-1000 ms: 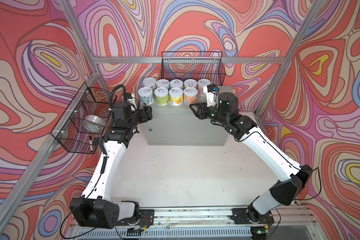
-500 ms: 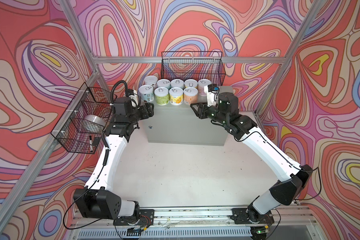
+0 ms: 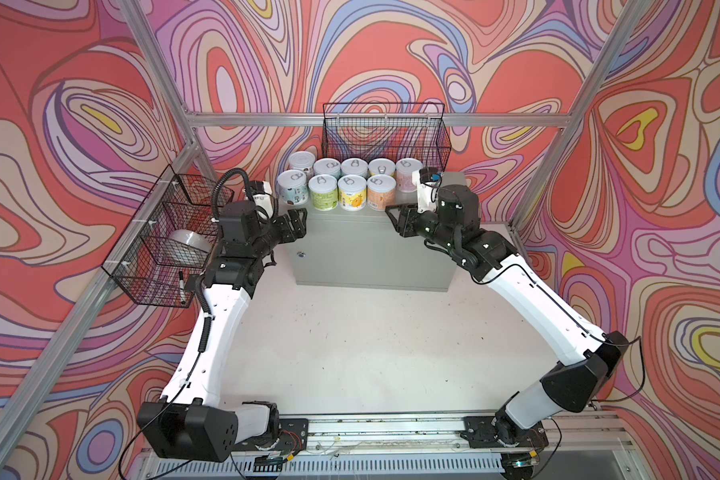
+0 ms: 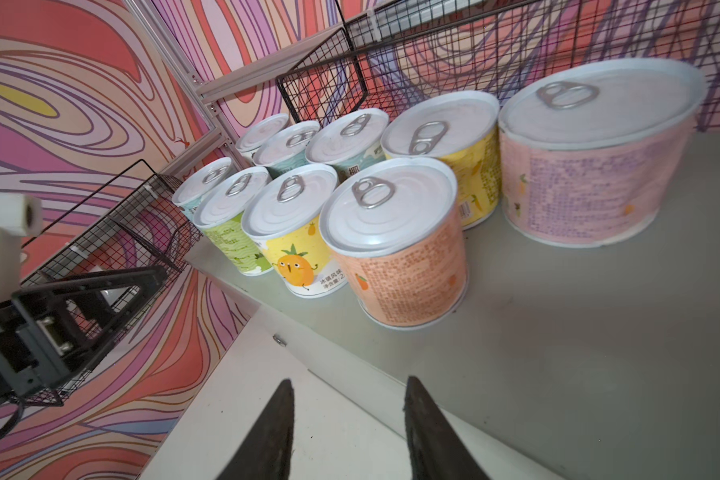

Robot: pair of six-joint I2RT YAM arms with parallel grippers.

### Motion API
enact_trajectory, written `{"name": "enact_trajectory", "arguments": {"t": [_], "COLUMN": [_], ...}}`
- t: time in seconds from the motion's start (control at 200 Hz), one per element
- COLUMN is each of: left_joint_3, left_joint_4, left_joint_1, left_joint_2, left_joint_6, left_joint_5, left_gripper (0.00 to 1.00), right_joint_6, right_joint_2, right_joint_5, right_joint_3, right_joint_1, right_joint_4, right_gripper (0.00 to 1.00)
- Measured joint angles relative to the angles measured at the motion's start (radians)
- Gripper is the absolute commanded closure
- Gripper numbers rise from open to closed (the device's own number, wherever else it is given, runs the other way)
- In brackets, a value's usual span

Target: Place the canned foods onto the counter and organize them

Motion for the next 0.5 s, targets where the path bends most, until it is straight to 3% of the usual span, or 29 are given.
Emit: {"name": "enact_trajectory", "arguments": {"t": [0.335, 0.501], "left_joint_3": [0.041, 0.014], "left_joint_4": [-0.171, -0.249], "left_joint_1": [0.000, 0.000], "left_joint_2": [-0.126, -0.207], "left_joint_6": [0.049, 0.061], "left_joint_5": [-0.053, -0.056], "left_gripper": [0.11, 0.07], "right_joint_6": [-0.106, -0.138], "right_joint_2": [-0.121, -0.246], "right_joint_5": [0.252, 0.362], "right_joint_3": [0.023, -0.061], "right_joint_1": [-0.005, -0.042], "right_joint_4": [-0.113, -0.150], "right_gripper": [0.55, 0.52]}}
